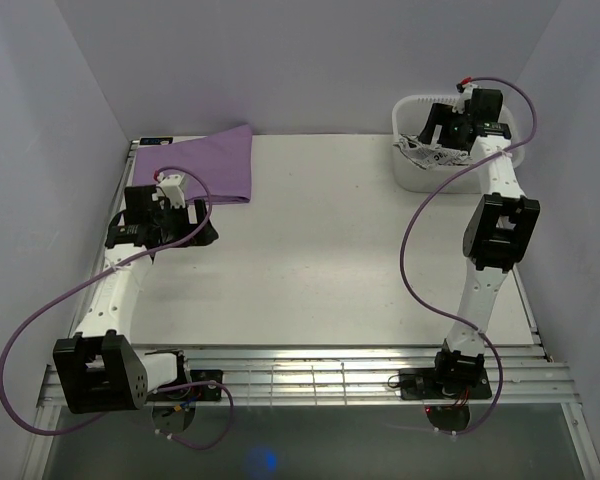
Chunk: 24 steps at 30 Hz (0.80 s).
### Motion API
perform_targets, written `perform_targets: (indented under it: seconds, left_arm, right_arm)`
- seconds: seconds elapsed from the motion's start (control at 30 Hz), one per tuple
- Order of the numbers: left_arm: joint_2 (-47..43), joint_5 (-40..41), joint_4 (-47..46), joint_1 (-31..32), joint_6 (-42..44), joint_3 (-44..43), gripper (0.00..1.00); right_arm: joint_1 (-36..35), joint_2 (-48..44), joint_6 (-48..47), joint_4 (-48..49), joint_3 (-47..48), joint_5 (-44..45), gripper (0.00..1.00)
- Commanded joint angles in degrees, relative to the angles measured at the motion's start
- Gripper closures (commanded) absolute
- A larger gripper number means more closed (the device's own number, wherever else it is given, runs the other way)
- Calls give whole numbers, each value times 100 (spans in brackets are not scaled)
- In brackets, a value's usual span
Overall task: Fold and stack the trousers
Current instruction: Grab the trousers from the pile
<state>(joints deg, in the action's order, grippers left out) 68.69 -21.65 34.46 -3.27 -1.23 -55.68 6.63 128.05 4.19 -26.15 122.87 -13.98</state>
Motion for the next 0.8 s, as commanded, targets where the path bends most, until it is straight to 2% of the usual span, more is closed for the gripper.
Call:
perform_targets:
  seconds: [0.0,0.23,0.4,0.43,0.57,0.6,0.63,0.73,0.77]
  left_arm:
    - [-198,82,-18,-7,-157,75,2]
    - [-171,117,-62,-7,-219,136,2]
    - [-198,117,-97,-16,-246,215,2]
    - [-215,152,-97,-7,-246,224,2]
    - [-224,213,-97,-7,-272,251,2]
    - [-250,275,-80,-7,-272,251,2]
    - [-250,275,-80,-7,-272,242,2]
    - [-277,302,-88,-7,-272,277,2]
    - [-285,310,-88,-7,-272,294,2]
  right_arm:
    - [-13,-17,144,-12,-139,-123,9]
    - [-13,150,-49,-443,-544,-184,7]
    - [-74,492,-339,-952,-290,52,5]
    - [-92,571,-392,-1023,-133,88,0]
    - [-110,932,-585,-1234,202,246,18]
    - [-118,1124,-707,-1200,307,290,33]
    - [-118,1187,-709,-1199,308,290,33]
    - [-118,1371,-805,-1164,439,351,49]
    - [-118,1389,-814,-1147,457,378,61]
